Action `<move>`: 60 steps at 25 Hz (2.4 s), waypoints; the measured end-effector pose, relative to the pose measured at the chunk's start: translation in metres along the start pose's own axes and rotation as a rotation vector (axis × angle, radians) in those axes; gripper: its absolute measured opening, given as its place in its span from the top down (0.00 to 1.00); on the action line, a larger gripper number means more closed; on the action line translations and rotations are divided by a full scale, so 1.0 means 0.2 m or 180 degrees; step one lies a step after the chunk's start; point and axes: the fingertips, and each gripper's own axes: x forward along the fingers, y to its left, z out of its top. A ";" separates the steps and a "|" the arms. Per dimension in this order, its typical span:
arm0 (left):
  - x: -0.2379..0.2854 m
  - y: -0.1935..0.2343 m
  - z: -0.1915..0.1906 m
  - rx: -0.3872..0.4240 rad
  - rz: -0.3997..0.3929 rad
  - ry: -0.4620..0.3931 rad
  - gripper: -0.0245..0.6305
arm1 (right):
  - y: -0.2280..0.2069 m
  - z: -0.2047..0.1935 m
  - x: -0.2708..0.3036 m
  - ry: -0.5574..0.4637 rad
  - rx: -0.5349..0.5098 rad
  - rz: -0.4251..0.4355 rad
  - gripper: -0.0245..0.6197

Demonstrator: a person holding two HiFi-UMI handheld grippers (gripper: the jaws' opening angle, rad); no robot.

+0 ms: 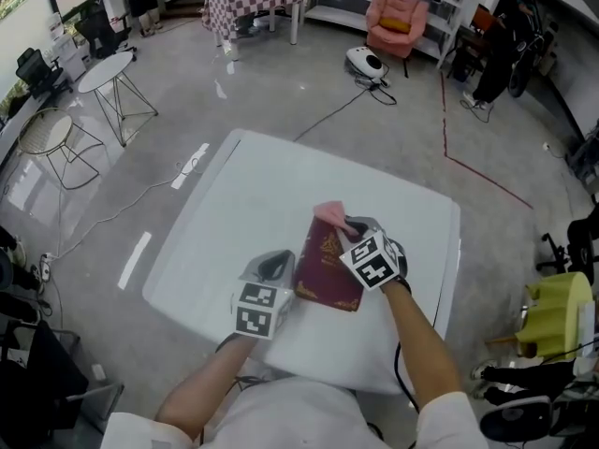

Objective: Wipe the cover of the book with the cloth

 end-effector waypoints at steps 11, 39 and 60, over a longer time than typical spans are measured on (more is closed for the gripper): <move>-0.10 -0.02 0.00 0.0049 -0.0068 -0.0049 0.95 | 0.24 0.00 -0.13 -0.0065 0.0081 0.0102 0.90; -0.26 -0.04 -0.09 0.0029 -0.0151 -0.0043 0.95 | 0.83 -0.05 -0.52 -0.0045 -0.0250 0.0676 0.90; -0.12 0.21 -0.06 -0.0146 0.0061 -0.0021 0.95 | 0.13 0.37 0.18 0.0172 -0.0644 0.0561 0.90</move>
